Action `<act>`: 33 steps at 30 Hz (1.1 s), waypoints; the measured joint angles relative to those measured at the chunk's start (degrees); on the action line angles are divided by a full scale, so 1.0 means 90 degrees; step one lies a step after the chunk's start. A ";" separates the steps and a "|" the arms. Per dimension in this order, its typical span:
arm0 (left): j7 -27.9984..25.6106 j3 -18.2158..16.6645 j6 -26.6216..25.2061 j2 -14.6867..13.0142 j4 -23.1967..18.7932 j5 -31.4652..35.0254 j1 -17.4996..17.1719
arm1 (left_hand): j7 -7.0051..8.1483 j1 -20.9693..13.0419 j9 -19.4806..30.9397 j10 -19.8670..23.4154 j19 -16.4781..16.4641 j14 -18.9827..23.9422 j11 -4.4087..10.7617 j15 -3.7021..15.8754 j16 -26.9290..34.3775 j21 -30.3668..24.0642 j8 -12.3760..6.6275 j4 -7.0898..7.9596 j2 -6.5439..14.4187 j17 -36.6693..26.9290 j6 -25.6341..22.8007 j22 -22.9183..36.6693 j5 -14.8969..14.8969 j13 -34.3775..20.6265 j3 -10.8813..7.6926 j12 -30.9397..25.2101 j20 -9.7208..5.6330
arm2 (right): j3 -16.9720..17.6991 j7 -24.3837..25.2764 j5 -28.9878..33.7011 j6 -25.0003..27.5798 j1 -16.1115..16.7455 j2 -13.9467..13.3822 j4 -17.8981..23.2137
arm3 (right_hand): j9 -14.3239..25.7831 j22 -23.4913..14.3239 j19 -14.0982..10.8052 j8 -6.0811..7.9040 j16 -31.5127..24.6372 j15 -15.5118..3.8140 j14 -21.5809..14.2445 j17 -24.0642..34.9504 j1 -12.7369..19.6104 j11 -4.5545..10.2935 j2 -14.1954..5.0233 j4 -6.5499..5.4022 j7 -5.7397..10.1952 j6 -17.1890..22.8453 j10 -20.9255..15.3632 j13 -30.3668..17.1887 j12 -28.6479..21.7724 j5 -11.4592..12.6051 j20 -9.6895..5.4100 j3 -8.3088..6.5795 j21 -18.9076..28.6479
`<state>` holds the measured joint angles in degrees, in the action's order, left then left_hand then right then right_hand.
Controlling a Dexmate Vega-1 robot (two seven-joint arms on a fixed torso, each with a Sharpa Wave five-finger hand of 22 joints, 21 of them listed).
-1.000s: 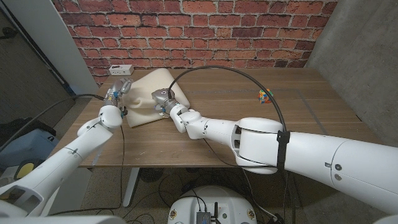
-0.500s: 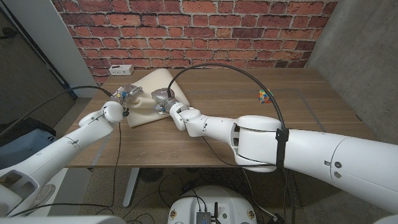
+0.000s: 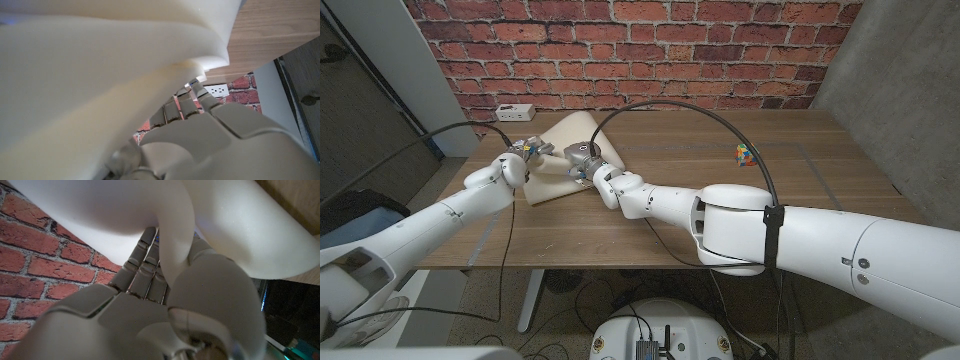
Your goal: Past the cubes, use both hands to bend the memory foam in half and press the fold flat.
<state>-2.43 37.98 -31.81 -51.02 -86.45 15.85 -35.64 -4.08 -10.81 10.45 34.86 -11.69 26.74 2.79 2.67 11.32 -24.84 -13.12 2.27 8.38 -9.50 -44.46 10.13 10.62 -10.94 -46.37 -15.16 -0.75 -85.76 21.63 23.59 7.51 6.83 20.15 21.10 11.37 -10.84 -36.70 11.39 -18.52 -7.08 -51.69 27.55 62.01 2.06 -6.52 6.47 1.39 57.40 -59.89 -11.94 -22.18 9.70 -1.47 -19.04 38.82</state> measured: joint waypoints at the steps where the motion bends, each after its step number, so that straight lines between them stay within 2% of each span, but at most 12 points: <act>1: 0.0021 0.0000 -0.0012 0.0000 0.0000 0.0021 0.0000 | 0.0011 -0.0002 -0.0001 -0.0002 -0.0018 -0.0006 0.0017 0.0003 -0.0023 0.0000 0.0023 -0.0017 -0.0002 0.0007 -0.0007 0.0000 0.0000 0.0000 -0.0029 0.0025 -0.0025 | 0.0000 0.0000 0.0000 0.0000 0.0002 -0.0008 0.0008 | -0.0004 0.0013 0.0053 -0.0037 0.0046 0.0013 0.0076 -0.0027 -0.0099 -0.0022 0.0042 -0.0024 0.0018 -0.0112 0.0122 -0.0021 0.0057 0.0000 0.0053 0.0059 0.0000; 3: 0.0157 0.0000 -0.0083 0.0000 0.0000 0.0159 0.0000 | 0.0052 -0.0063 -0.0003 -0.0081 -0.0007 -0.0047 0.0034 0.0000 -0.0058 0.0000 0.0065 -0.0002 -0.0004 0.0019 0.0049 0.0001 0.0000 -0.0002 -0.0074 0.0063 -0.0057 | 0.0006 0.0000 0.0000 0.0000 0.0025 -0.0108 0.0128 | -0.0014 0.0027 0.0162 -0.0090 0.0156 0.0056 0.0283 -0.0058 -0.0431 -0.0030 0.0119 -0.0145 0.0043 -0.0408 0.0416 -0.0057 0.0205 0.0043 0.0161 0.0191 -0.0027; 4: 0.0171 0.0498 -0.0091 0.0110 0.0273 0.0172 0.0416 | 0.0043 -0.0079 -0.0003 -0.0084 -0.0007 -0.0060 0.0031 -0.0012 -0.0080 0.0000 0.0072 0.0003 0.0013 0.0028 0.0079 0.0001 0.0000 -0.0004 -0.0079 0.0068 -0.0057 | 0.0009 0.0210 0.0072 0.0097 0.0037 -0.0193 0.0228 | -0.0018 0.0044 0.0230 -0.0114 0.0218 0.0078 0.0418 -0.0088 -0.0632 -0.0040 0.0179 -0.0201 0.0068 -0.0581 0.0578 -0.0079 0.0288 0.0059 0.0220 0.0298 -0.0062; 6: 0.0260 0.0498 -0.0127 0.0110 0.0273 0.0260 0.0416 | 0.0047 -0.0085 -0.0026 -0.0108 -0.0007 -0.0117 0.0055 -0.0002 -0.0103 0.0025 0.0118 0.0004 0.0018 0.0032 0.0150 0.0001 0.0000 -0.0012 -0.0132 0.0111 -0.0057 | 0.0015 0.0210 0.0072 0.0097 0.0046 -0.0300 0.0364 | -0.0021 0.0068 0.0458 -0.0138 0.0369 0.0158 0.0750 -0.0132 -0.1123 -0.0100 0.0336 -0.0375 0.0105 -0.1007 0.0982 -0.0127 0.0472 0.0118 0.0316 0.0518 -0.0180; 12: 0.0420 0.0785 -0.0159 0.0228 0.0507 0.0453 0.0647 | 0.0068 -0.0144 -0.0020 -0.0188 0.0027 -0.0184 0.0065 -0.0002 -0.0107 0.0055 0.0193 0.0003 0.0010 0.0030 0.0260 0.0005 0.0000 -0.0016 -0.0186 0.0168 -0.0090 | 0.0106 -0.0501 0.0417 0.0610 0.0021 -0.1142 0.1380 | -0.0021 0.0098 0.1111 -0.0143 0.0757 0.0402 0.1979 -0.0200 -0.2513 -0.0294 0.0819 -0.0829 0.0221 -0.2407 0.2373 -0.0246 0.1048 0.0391 0.0653 0.1258 -0.0651; 15: 0.0470 0.0808 -0.0159 0.0236 0.0524 0.0513 0.0663 | 0.0077 -0.0144 0.0007 -0.0189 0.0027 -0.0184 0.0067 -0.0002 -0.0107 0.0056 0.0215 0.0022 0.0010 0.0029 0.0273 0.0004 0.0000 -0.0013 -0.0205 0.0169 -0.0090 | 0.0152 -0.0667 0.0451 0.0647 -0.0020 -0.1435 0.1783 | -0.0039 0.0097 0.1345 -0.0152 0.0840 0.0471 0.2495 -0.0261 -0.2910 -0.0387 0.1028 -0.0971 0.0241 -0.2862 0.2899 -0.0286 0.1176 0.0513 0.0779 0.1512 -0.0854; 17: 0.0496 0.0874 -0.0158 0.0262 0.0573 0.0543 0.0707 | 0.0077 -0.0144 0.0009 -0.0190 0.0027 -0.0184 0.0067 -0.0002 -0.0107 0.0056 0.0218 0.0022 0.0010 0.0028 0.0273 0.0001 0.0000 -0.0012 -0.0205 0.0169 -0.0090 | 0.0216 -0.1301 0.0543 0.0704 -0.0073 -0.1767 0.2289 | -0.0038 0.0096 0.1497 -0.0168 0.0843 0.0484 0.2706 -0.0306 -0.3068 -0.0439 0.1104 -0.1023 0.0217 -0.3025 0.3135 -0.0312 0.1219 0.0572 0.0901 0.1639 -0.0974; 21: 0.0555 0.0931 -0.0145 0.0283 0.0609 0.0615 0.0741 | 0.0077 -0.0144 0.0012 -0.0199 0.0027 -0.0184 0.0076 -0.0001 -0.0126 0.0056 0.0232 0.0048 0.0010 0.0026 0.0274 -0.0004 0.0000 -0.0012 -0.0231 0.0207 -0.0090 | 0.0352 -0.2016 0.0600 0.0711 -0.0164 -0.2243 0.3087 | 0.0001 0.0095 0.1682 -0.0145 0.0861 0.0506 0.3005 -0.0355 -0.3226 -0.0491 0.1182 -0.1089 0.0242 -0.3293 0.3482 -0.0311 0.1253 0.0621 0.0995 0.1755 -0.1119; 24: 0.0590 0.0931 -0.0111 0.0283 0.0609 0.0660 0.0741 | 0.0077 -0.0144 0.0015 -0.0200 0.0028 -0.0185 0.0074 -0.0001 -0.0130 0.0057 0.0227 0.0047 0.0010 0.0022 0.0274 -0.0006 0.0000 -0.0010 -0.0230 0.0218 -0.0089 | 0.0476 -0.2016 0.0620 0.0672 -0.0231 -0.2587 0.3652 | 0.0012 0.0096 0.1774 -0.0136 0.0883 0.0502 0.3161 -0.0381 -0.3272 -0.0492 0.1227 -0.1113 0.0235 -0.3415 0.3635 -0.0321 0.1269 0.0679 0.1019 0.1802 -0.1187; 26: 0.0616 0.0996 -0.0076 0.0297 0.0635 0.0701 0.0769 | 0.0077 -0.0168 0.0016 -0.0213 0.0028 -0.0185 0.0061 -0.0002 -0.0130 0.0057 0.0205 0.0022 0.0035 0.0018 0.0273 -0.0009 0.0000 -0.0009 -0.0256 0.0222 -0.0089 | 0.0559 -0.2986 0.0620 0.0628 -0.0264 -0.2765 0.3935 | 0.0012 0.0095 0.1854 -0.0136 0.0883 0.0503 0.3272 -0.0403 -0.3272 -0.0534 0.1224 -0.1124 0.0222 -0.3470 0.3678 -0.0336 0.1283 0.0692 0.0982 0.1841 -0.1244; 30: 0.0656 0.1044 -0.0030 0.0297 0.0640 0.0768 0.0781 | 0.0077 -0.0169 0.0016 -0.0232 0.0002 -0.0186 0.0043 -0.0004 -0.0131 0.0059 0.0203 0.0013 0.0035 0.0017 0.0274 -0.0018 0.0000 -0.0009 -0.0265 0.0242 -0.0114 | 0.0783 -0.3695 0.0539 0.0489 -0.0292 -0.3121 0.4458 | 0.0009 0.0096 0.1877 -0.0127 0.0907 0.0499 0.3361 -0.0429 -0.3295 -0.0605 0.1201 -0.1124 0.0222 -0.3470 0.3749 -0.0347 0.1293 0.0740 0.0959 0.1841 -0.1271; 33: 0.0693 0.1070 0.0022 0.0295 0.0636 0.0833 0.0782 | 0.0066 -0.0169 0.0016 -0.0228 -0.0019 -0.0196 0.0046 -0.0014 -0.0131 0.0075 0.0203 0.0021 0.0035 0.0023 0.0284 -0.0015 0.0000 -0.0009 -0.0307 0.0245 -0.0136 | 0.1036 -0.4071 0.0430 0.0405 -0.0251 -0.3415 0.4859 | 0.0008 0.0096 0.1886 -0.0064 0.0876 0.0525 0.3407 -0.0436 -0.3285 -0.0641 0.0933 -0.1149 0.0182 -0.3430 0.3785 -0.0344 0.1267 0.0839 0.0948 0.1775 -0.1315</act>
<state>3.81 47.61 -31.61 -48.36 -80.73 23.35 -28.59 -3.48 -12.33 10.59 32.81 -11.86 24.97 3.20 2.54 10.14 -24.17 -11.30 2.46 8.70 -9.29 -41.90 9.99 10.62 -11.02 -49.13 -12.96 -1.97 -76.44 -15.02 27.46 11.16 4.58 -10.59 64.83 11.44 -9.98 -19.72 10.82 -10.63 -2.35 -21.03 23.63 32.44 -3.71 1.87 -3.87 3.03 26.53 -25.82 -15.04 -10.77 17.25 7.06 -3.06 26.98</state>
